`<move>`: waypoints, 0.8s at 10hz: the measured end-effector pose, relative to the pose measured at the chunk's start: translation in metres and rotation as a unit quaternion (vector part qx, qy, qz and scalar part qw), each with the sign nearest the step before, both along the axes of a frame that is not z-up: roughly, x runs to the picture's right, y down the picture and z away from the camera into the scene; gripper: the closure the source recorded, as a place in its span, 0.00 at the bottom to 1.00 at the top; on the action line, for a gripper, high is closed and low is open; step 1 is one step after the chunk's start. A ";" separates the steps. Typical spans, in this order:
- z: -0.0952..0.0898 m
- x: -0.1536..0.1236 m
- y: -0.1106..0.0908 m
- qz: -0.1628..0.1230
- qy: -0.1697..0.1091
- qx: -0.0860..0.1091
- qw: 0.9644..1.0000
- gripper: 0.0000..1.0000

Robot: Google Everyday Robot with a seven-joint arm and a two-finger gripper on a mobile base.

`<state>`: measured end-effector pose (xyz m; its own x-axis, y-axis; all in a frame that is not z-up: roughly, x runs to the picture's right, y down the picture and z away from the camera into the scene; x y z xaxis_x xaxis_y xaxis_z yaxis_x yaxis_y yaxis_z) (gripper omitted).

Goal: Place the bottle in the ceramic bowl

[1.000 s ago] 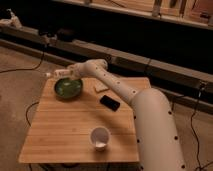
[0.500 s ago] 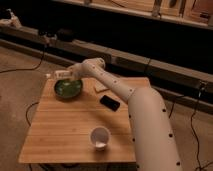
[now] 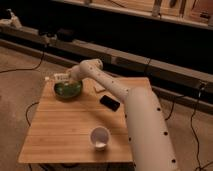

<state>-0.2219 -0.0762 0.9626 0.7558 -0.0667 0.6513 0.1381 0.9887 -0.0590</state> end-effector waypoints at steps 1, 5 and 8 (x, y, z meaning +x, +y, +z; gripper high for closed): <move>0.003 0.002 0.002 -0.002 0.005 -0.002 1.000 0.30; 0.008 0.012 0.005 -0.009 0.022 -0.005 1.000 0.20; 0.008 0.012 0.005 -0.009 0.022 -0.004 1.000 0.20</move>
